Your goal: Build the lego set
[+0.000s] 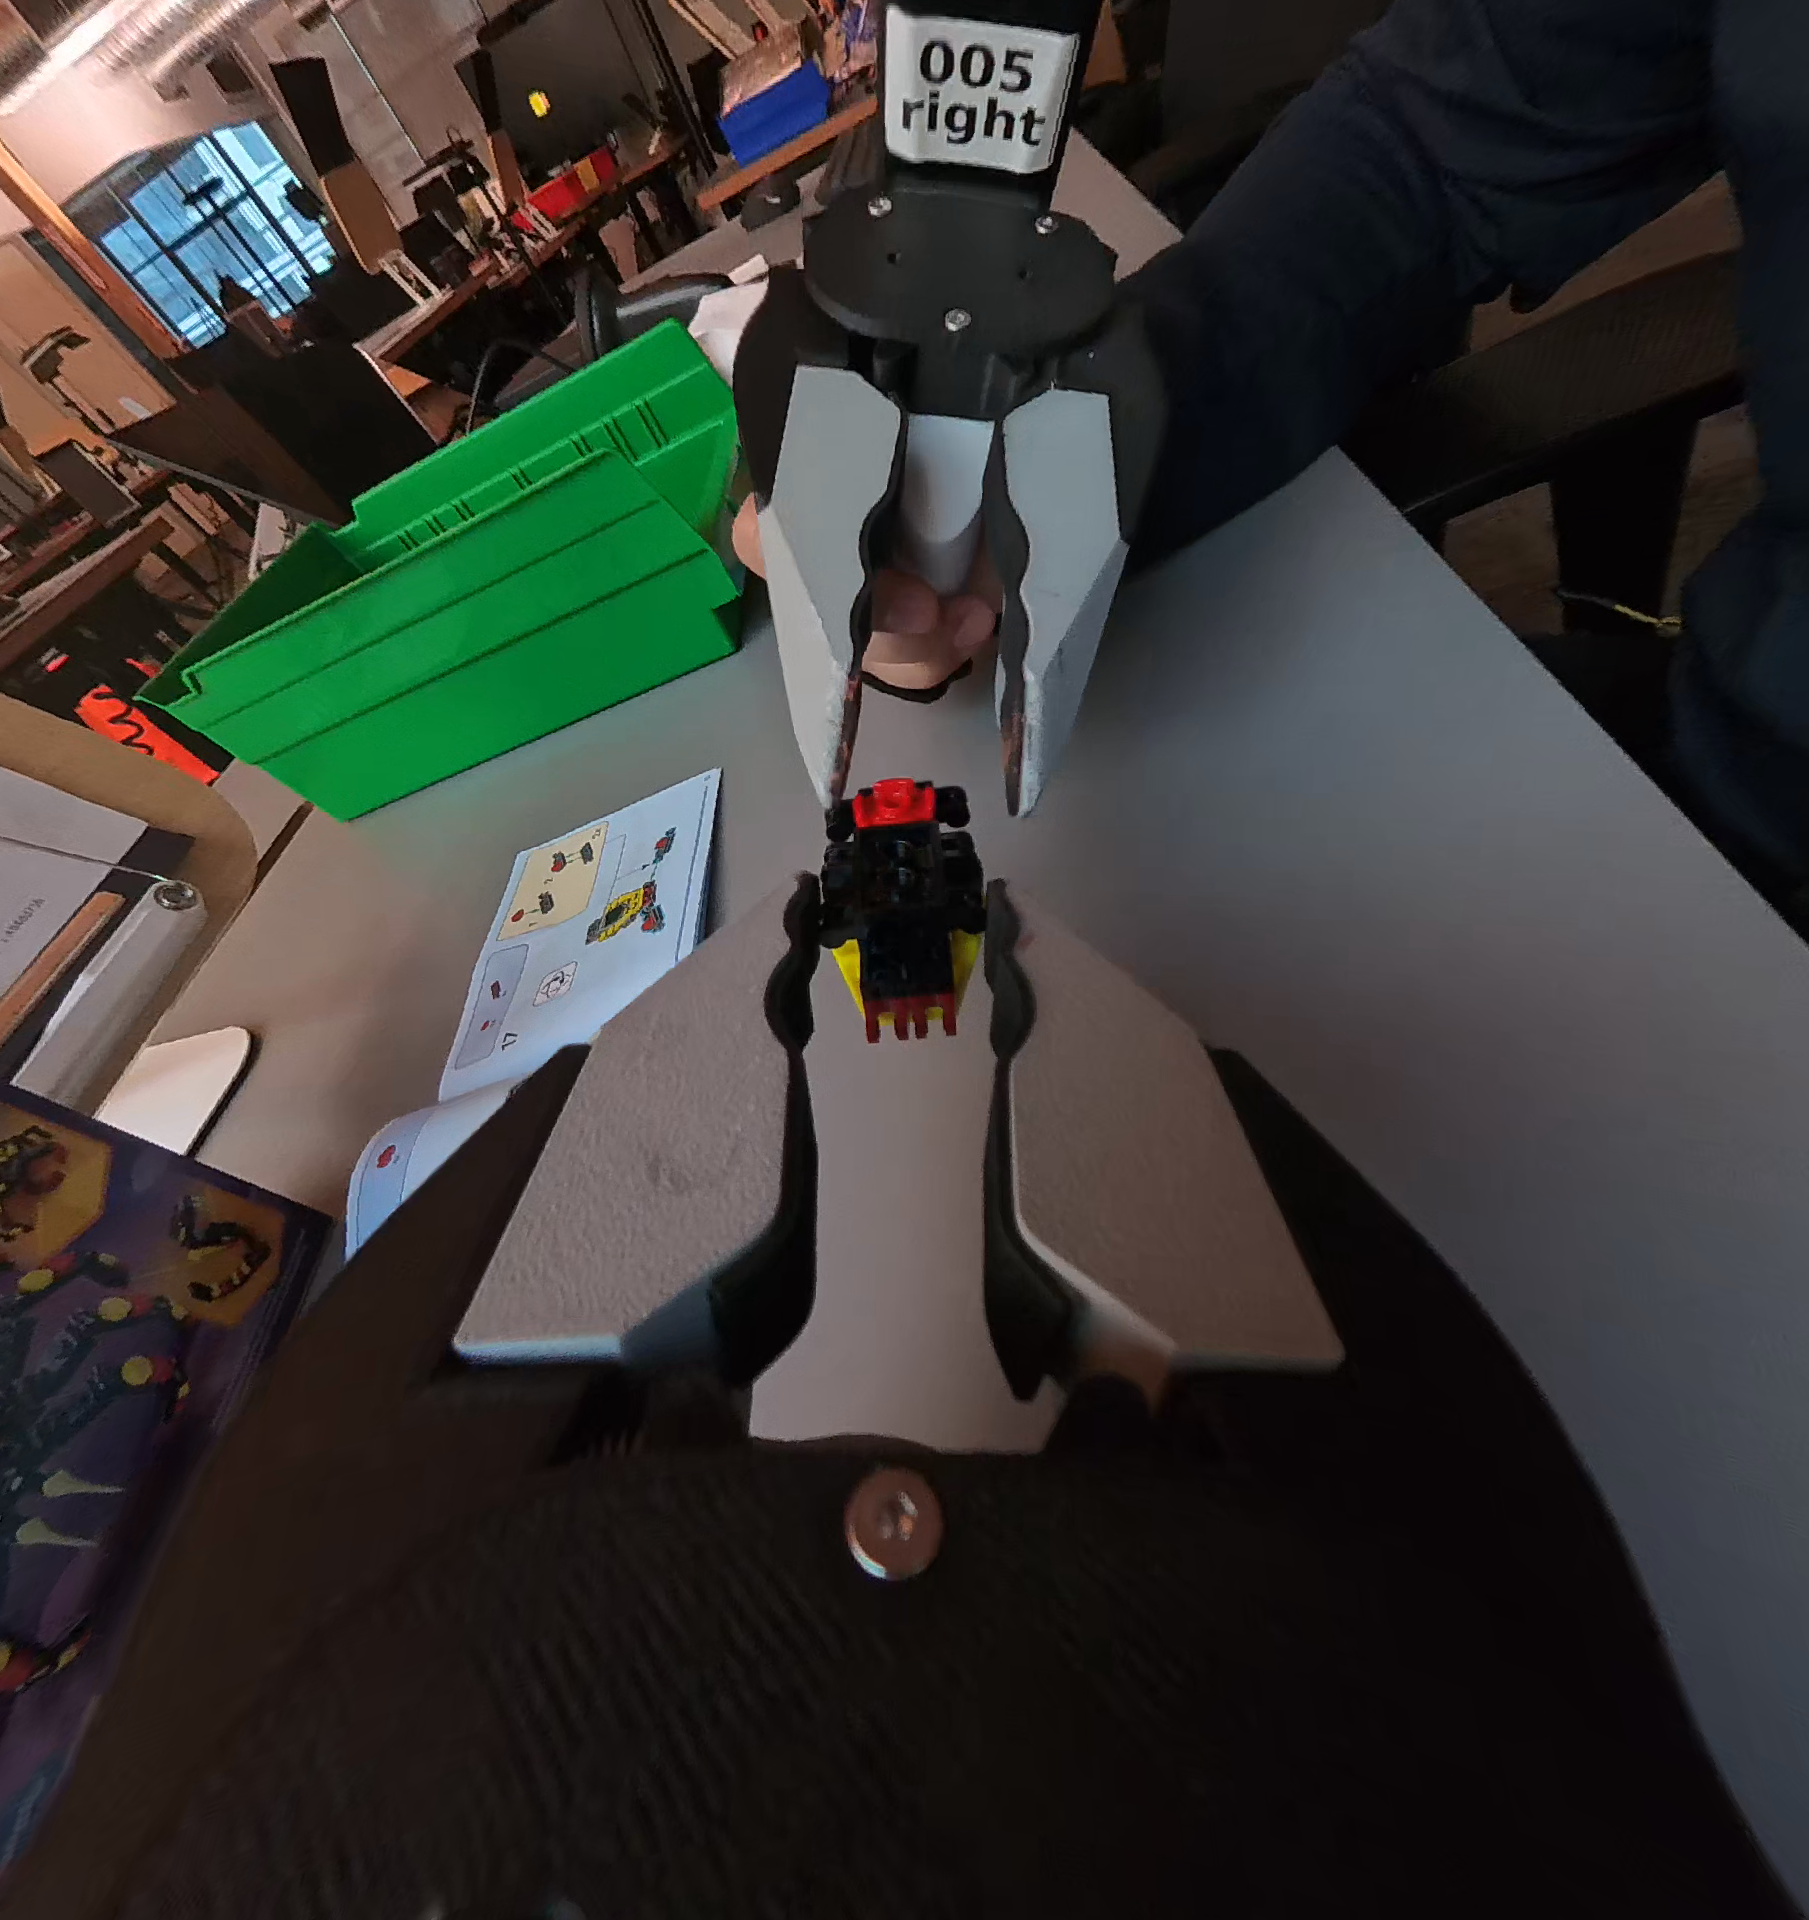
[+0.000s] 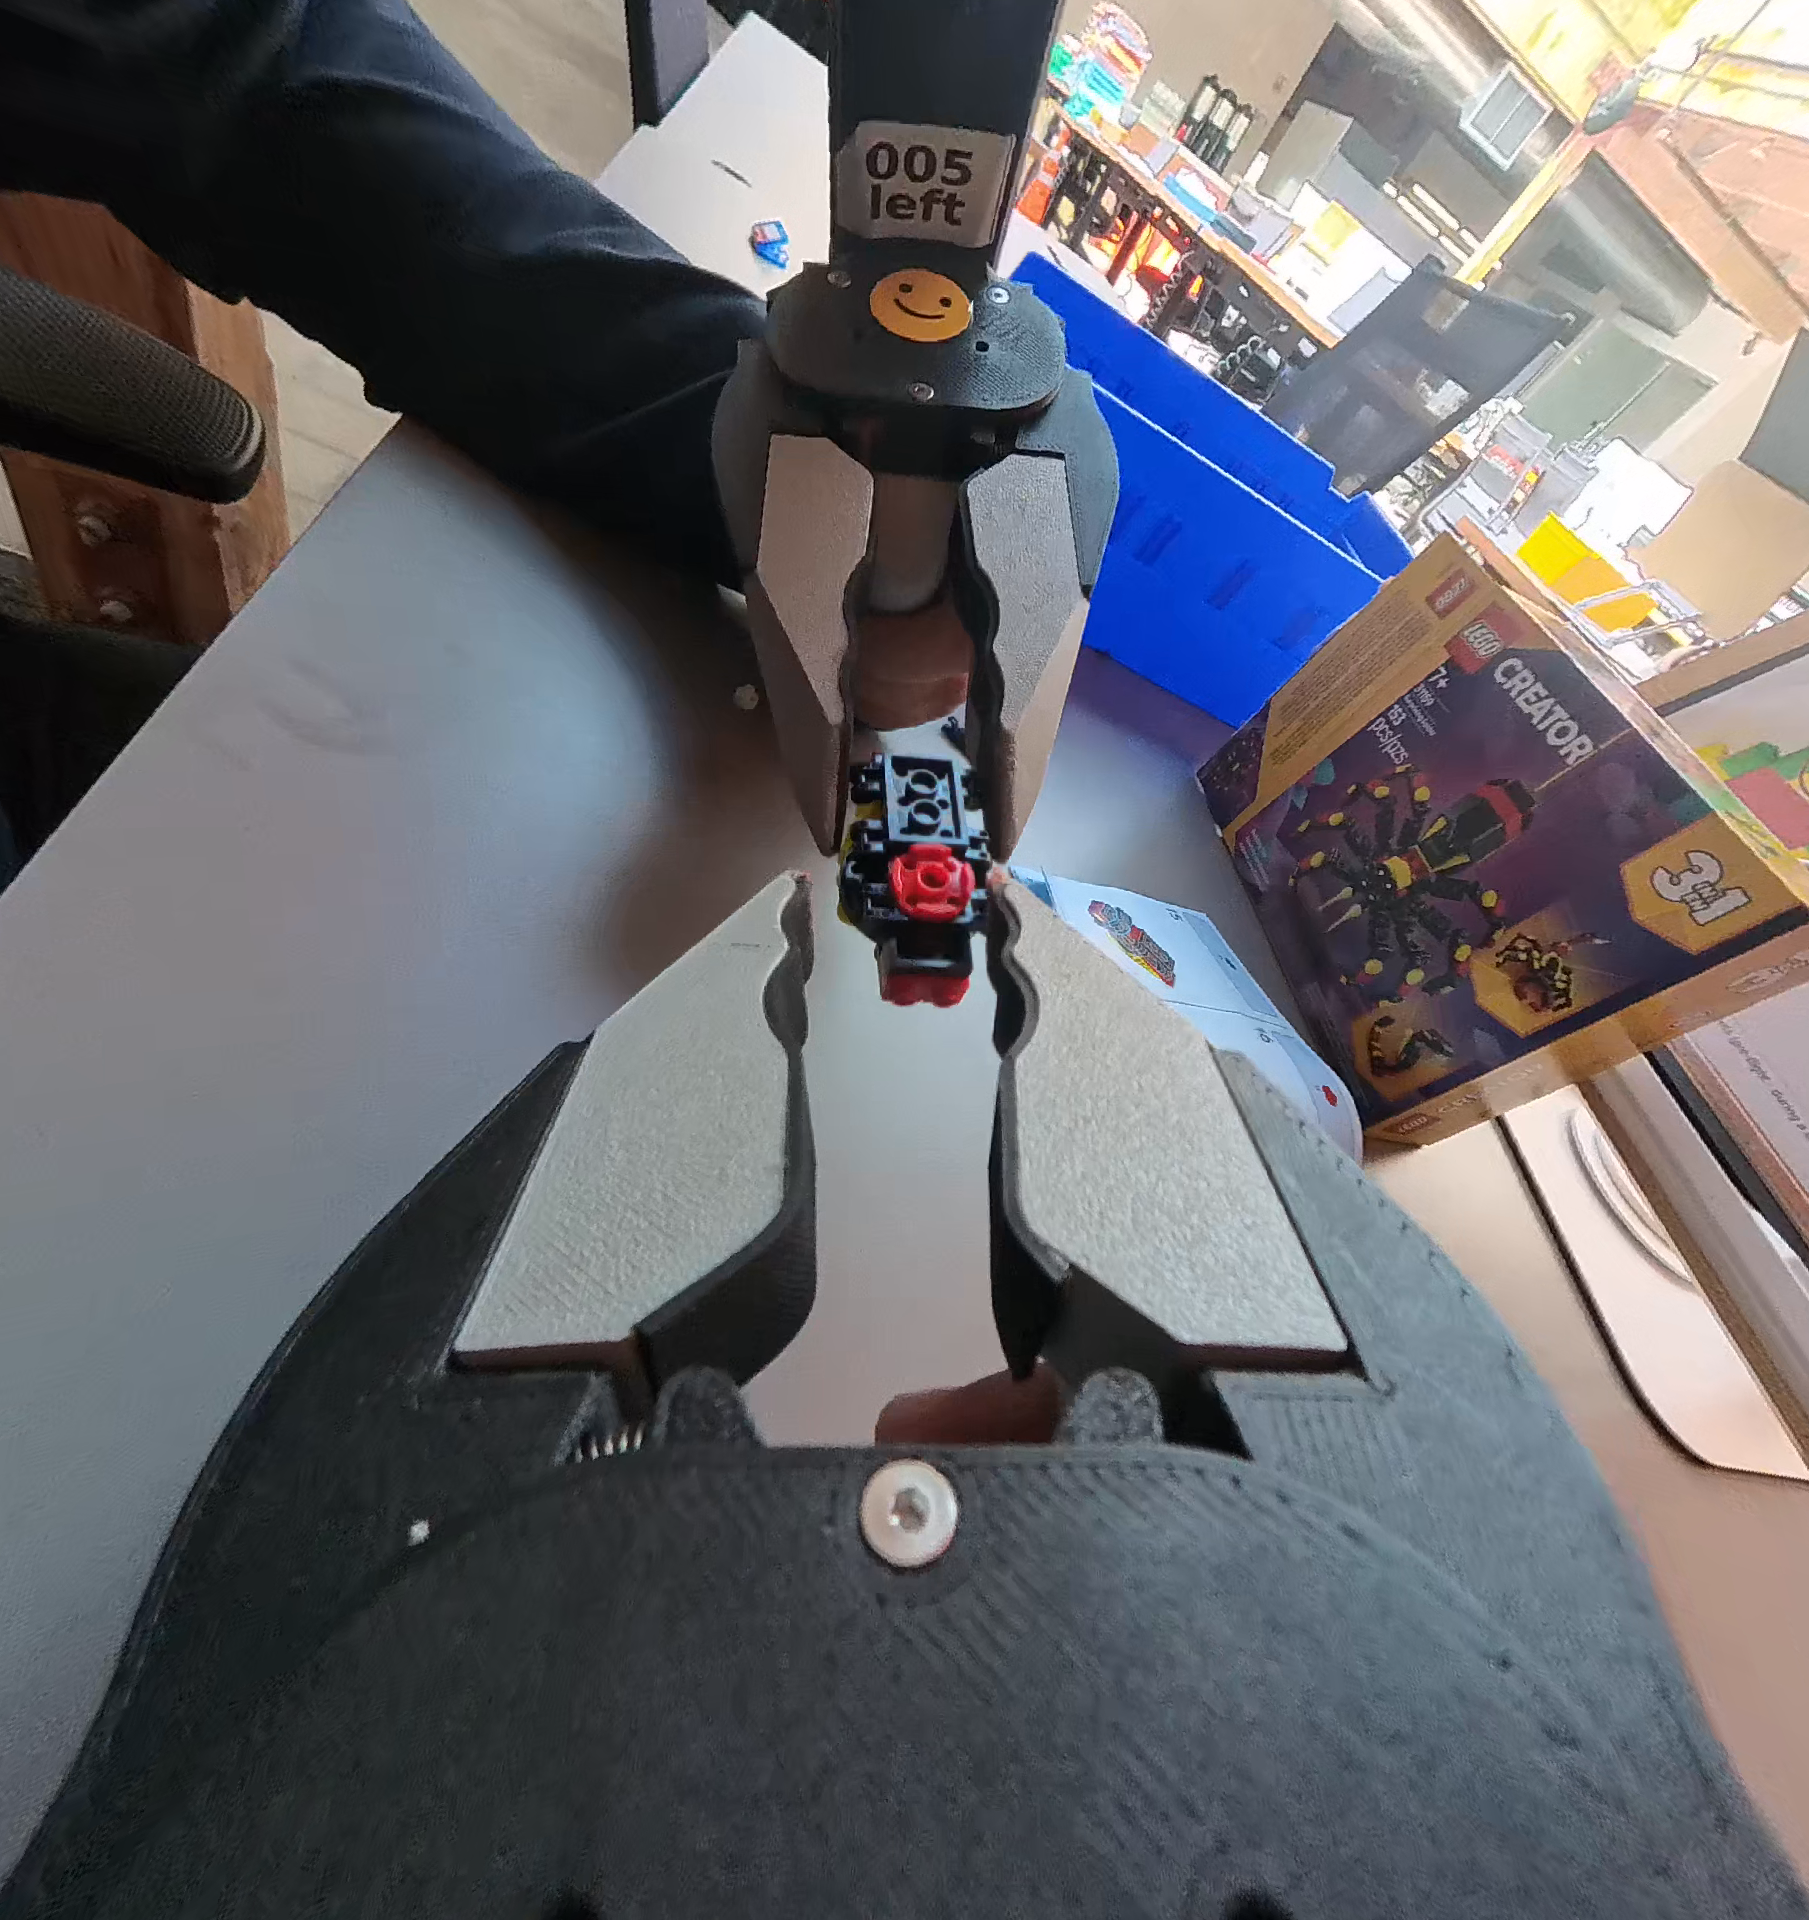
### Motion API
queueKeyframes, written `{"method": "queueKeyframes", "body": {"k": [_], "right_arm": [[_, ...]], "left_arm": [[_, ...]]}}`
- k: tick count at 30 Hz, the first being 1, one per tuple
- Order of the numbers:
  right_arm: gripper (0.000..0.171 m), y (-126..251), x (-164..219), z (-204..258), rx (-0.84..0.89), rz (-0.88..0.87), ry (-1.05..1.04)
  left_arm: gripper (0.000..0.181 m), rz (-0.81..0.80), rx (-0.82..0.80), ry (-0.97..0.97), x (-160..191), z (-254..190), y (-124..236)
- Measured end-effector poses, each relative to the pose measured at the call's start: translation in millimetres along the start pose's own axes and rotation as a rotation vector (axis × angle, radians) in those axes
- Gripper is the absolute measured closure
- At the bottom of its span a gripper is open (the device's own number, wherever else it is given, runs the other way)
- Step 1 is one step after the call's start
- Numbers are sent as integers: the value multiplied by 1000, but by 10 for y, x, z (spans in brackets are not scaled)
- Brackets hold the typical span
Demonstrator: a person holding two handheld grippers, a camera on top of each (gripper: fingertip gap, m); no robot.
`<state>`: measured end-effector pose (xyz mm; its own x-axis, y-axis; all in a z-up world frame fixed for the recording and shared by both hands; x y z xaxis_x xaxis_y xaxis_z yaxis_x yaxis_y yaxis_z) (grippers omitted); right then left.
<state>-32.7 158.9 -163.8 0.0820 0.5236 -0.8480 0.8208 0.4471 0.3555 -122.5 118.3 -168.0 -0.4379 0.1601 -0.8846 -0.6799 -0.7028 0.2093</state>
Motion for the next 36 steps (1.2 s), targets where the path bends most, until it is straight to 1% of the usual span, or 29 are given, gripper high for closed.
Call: {"method": "queueKeyframes", "body": {"k": [4, 7, 8, 10, 12, 13, 17, 19, 24, 27, 28, 31, 36], "right_arm": [[141, -9, 6, -7, 7, 1, -8], [152, -1, -19, 2, 2, -12, -5], [152, 3, -22, 0, 4, -15, -5], [150, 0, -13, -5, 4, -13, -11], [138, -14, 10, -16, 10, -3, -22], [136, -21, 17, -13, 8, 0, -24], [145, -29, 20, -4, 3, 8, -20], [145, -33, 32, -8, 0, 17, -27], [146, -78, 137, -22, -8, 94, -53], [147, -130, 282, -44, -28, 180, -122], [152, -144, 334, -48, -35, 218, -140], [152, -170, 464, -73, -16, 325, -142], [150, -166, 462, -70, -15, 327, -136]], "left_arm": [[152, -20, 9, 6, -24, -11, 3], [152, -17, 13, 0, -21, -21, -1], [152, -16, 11, 0, -20, -19, -2], [152, -17, 10, 2, -22, -16, 0], [152, -20, 13, 0, -24, -21, 2], [152, -19, 14, -2, -23, -24, 2], [152, -18, 21, -10, -21, -38, -1], [152, -8, 24, 1, -16, -35, -4], [152, 111, 45, 117, 61, -5, -52], [153, 202, 27, 169, 145, 36, -96], [154, 239, 24, 184, 181, 42, -104], [155, 309, 18, 233, 260, 75, -104], [150, 325, 20, 296, 294, 127, -75]]}}
Point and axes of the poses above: each gripper's, where its closed fingertips meet, y back along the fingers, x out of its underside, z = x × y across the jaws, the point moved 5 cm from there along y, back along the fingers, and after that the axes turned 11 degrees about -x, right-handed, at the moved point
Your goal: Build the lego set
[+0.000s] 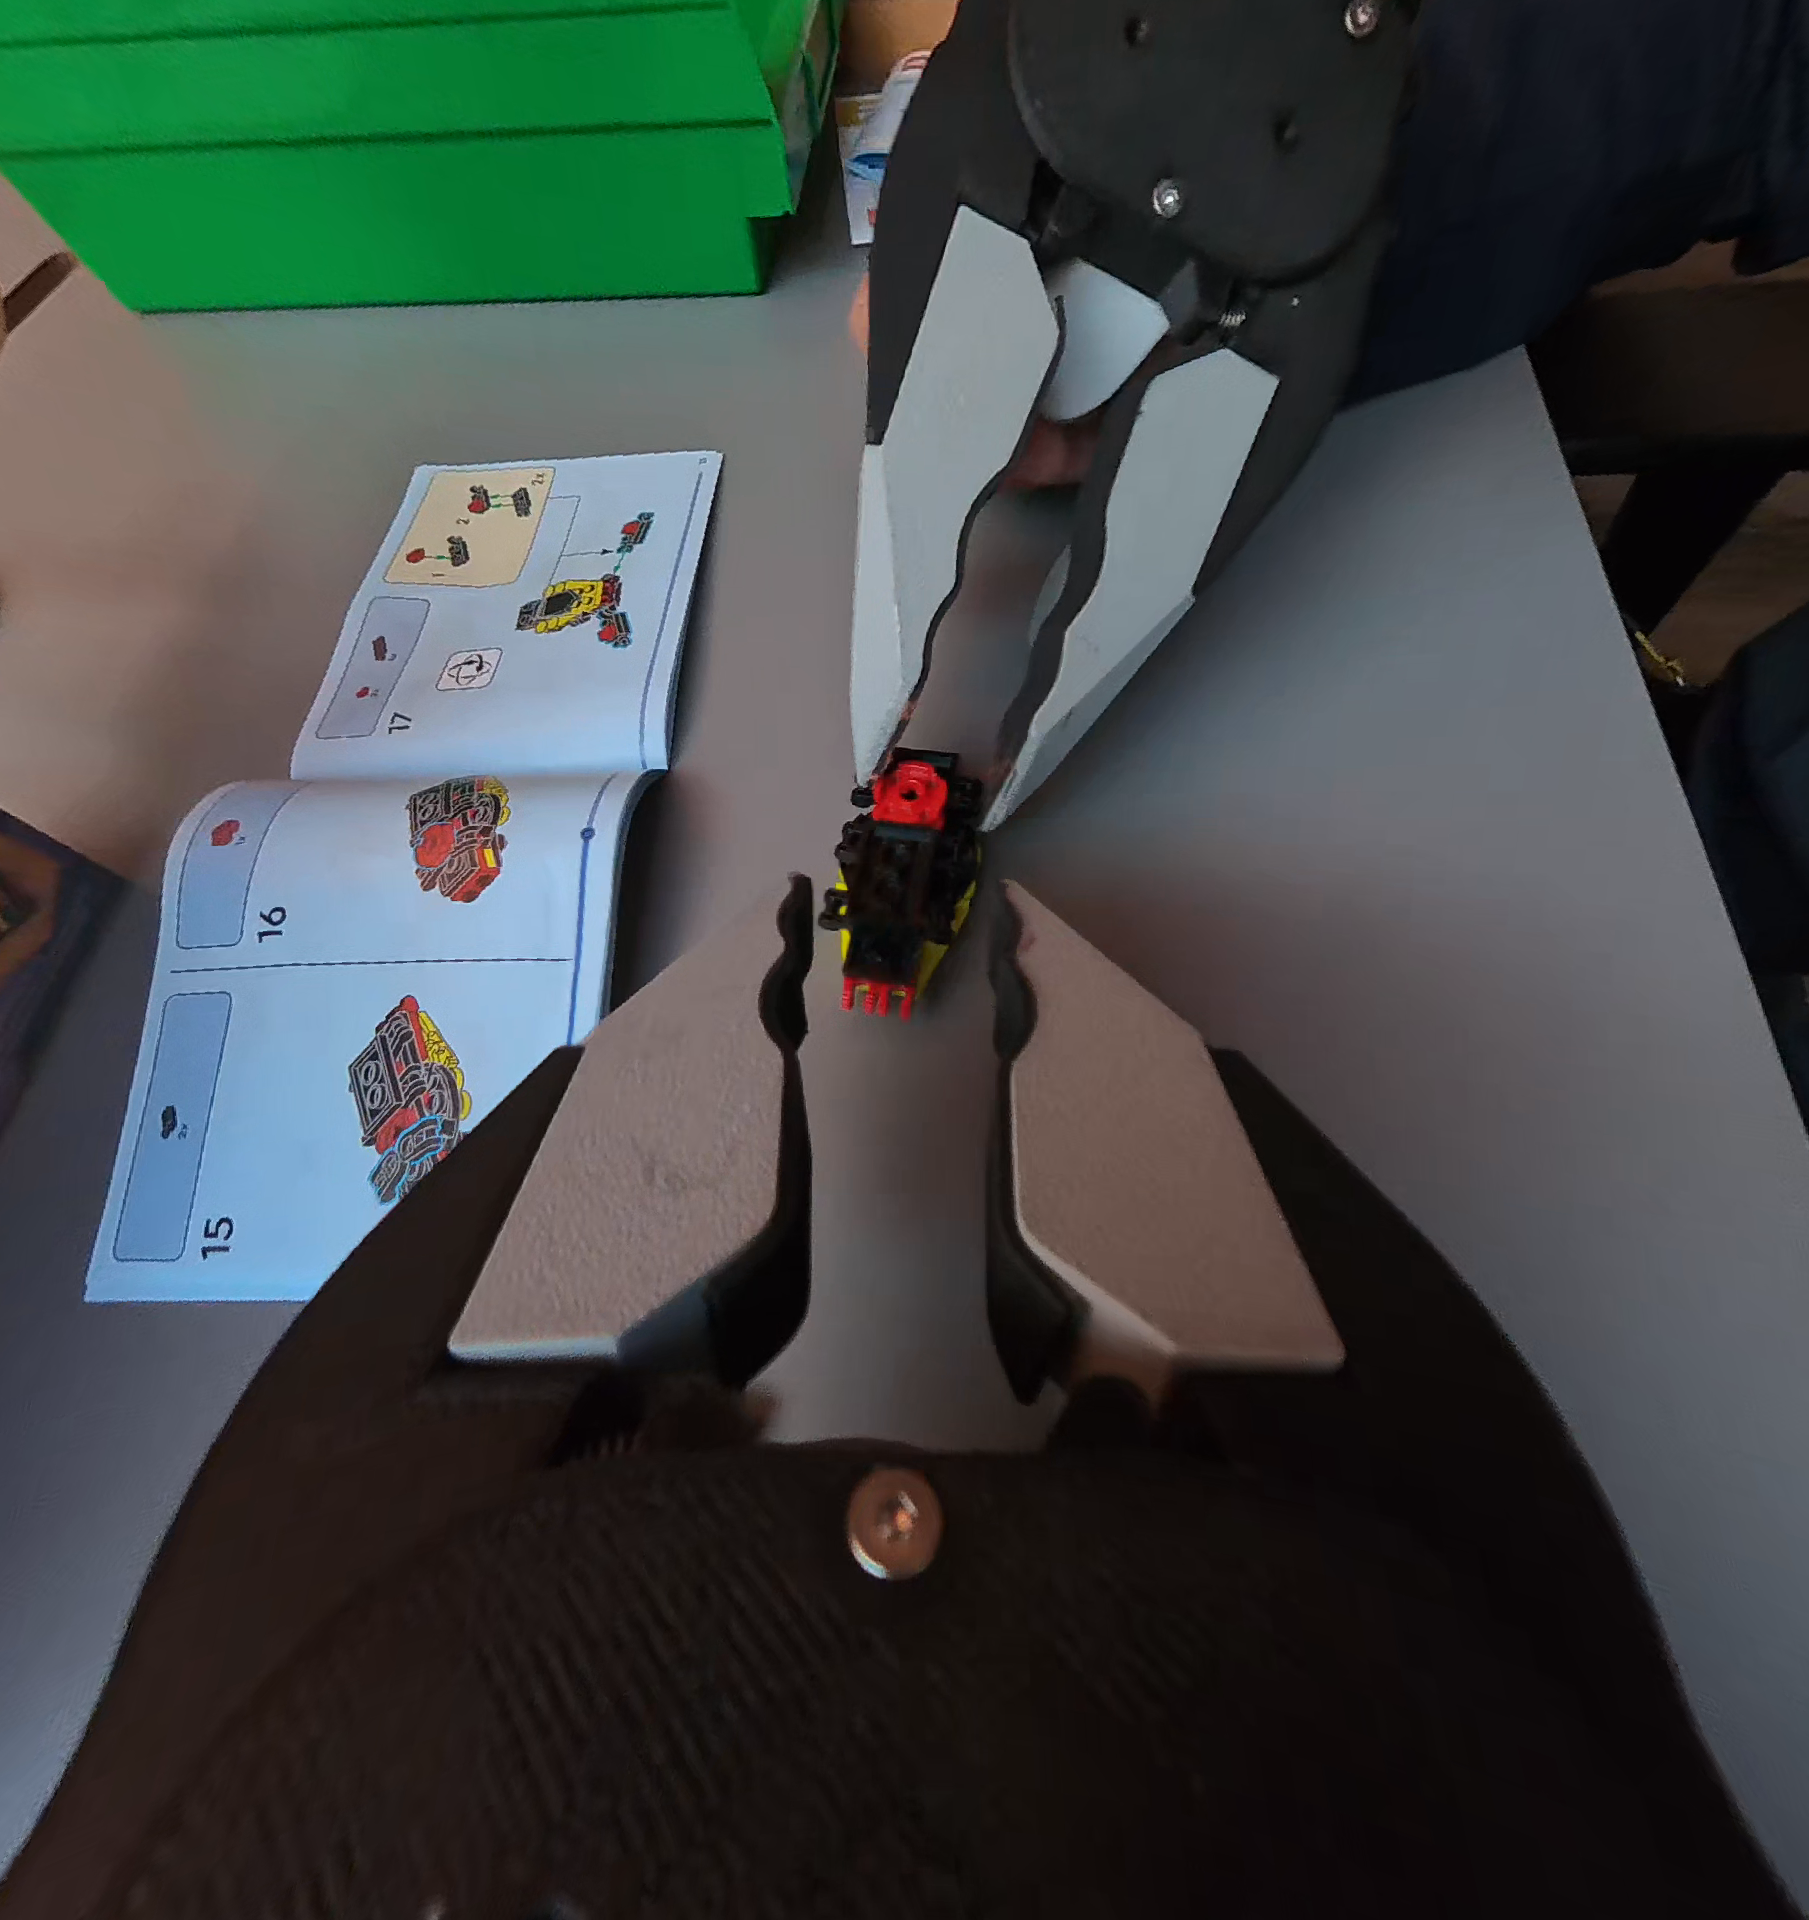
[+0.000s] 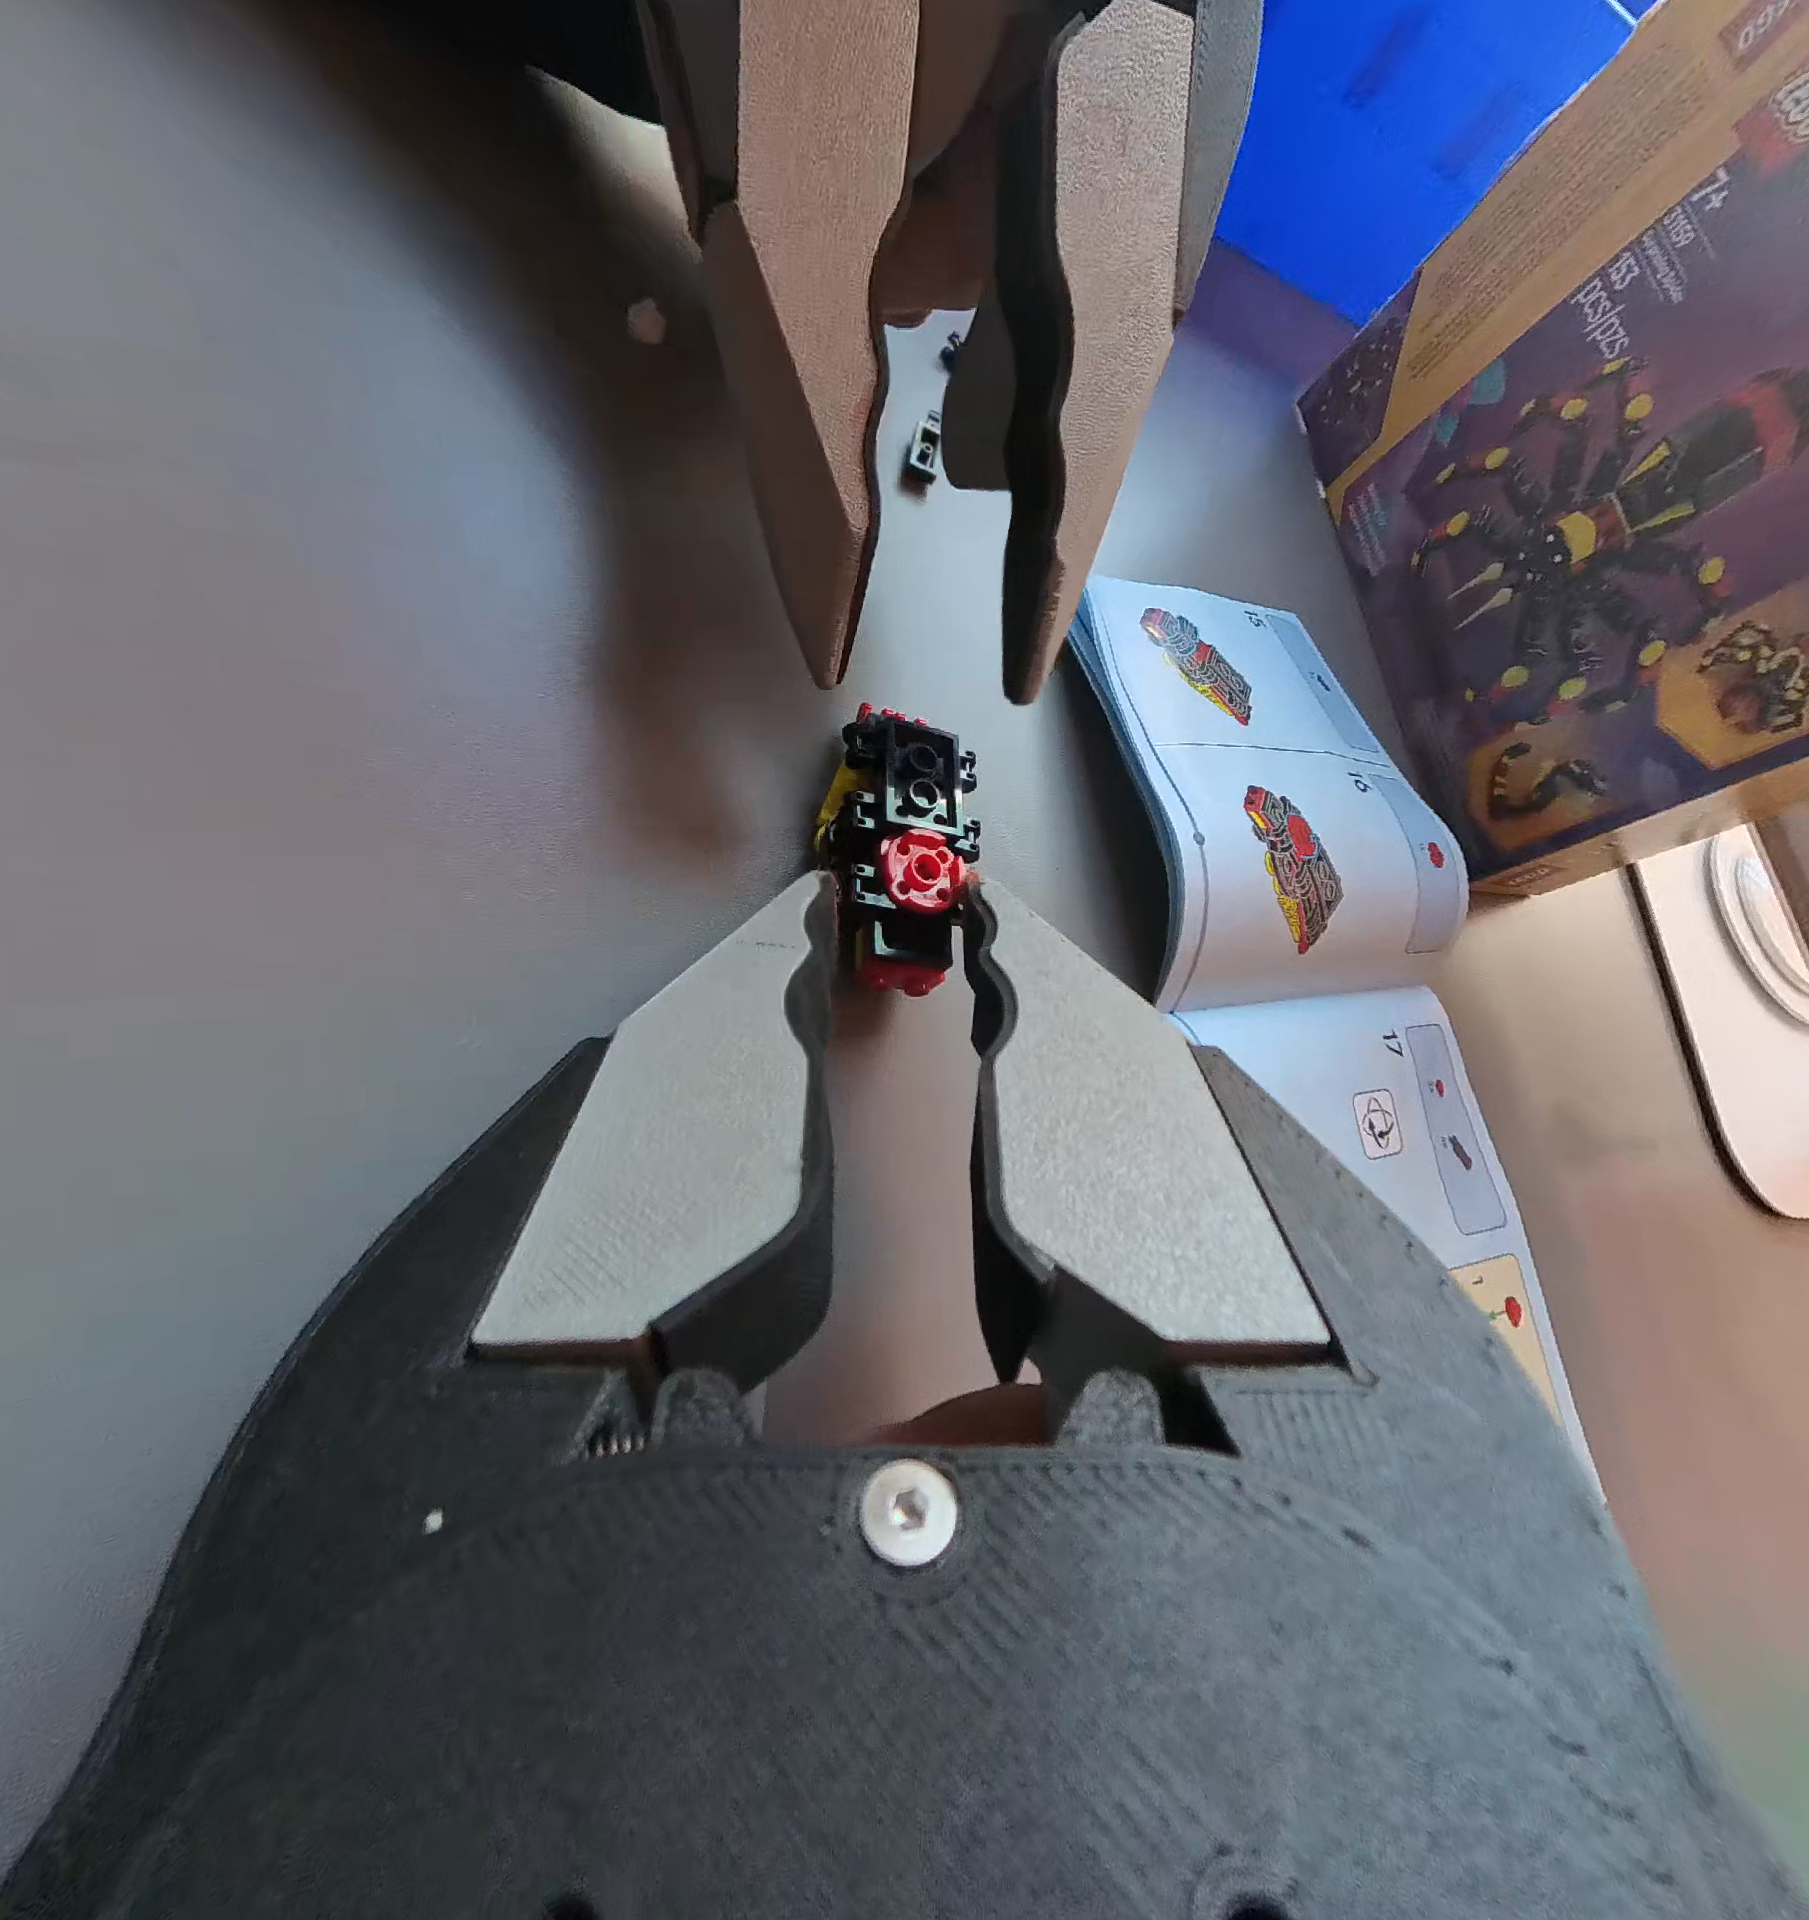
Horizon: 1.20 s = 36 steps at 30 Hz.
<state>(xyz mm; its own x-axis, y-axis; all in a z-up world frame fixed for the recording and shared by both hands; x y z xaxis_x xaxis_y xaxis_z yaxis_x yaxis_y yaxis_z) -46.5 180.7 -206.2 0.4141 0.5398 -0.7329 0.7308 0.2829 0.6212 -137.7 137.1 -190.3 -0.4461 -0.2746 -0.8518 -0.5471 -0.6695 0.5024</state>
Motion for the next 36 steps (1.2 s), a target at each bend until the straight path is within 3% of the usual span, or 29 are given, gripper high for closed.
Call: {"method": "queueKeyframes", "body": {"k": [6, 14, 18, 36], "right_arm": [[145, 130, -76, -48, -30, -121, -60], [146, 593, 194, -679, 368, -118, -284], [142, 689, 396, -844, 466, -77, -415], [137, 485, 561, -832, 425, 26, -449]], "left_arm": [[148, -4, -46, 19, 30, 135, 42], [161, -81, -321, 169, -8, 596, 176], [165, -147, -474, 252, -27, 825, 326], [172, -208, -580, 254, -58, 909, 424]]}}
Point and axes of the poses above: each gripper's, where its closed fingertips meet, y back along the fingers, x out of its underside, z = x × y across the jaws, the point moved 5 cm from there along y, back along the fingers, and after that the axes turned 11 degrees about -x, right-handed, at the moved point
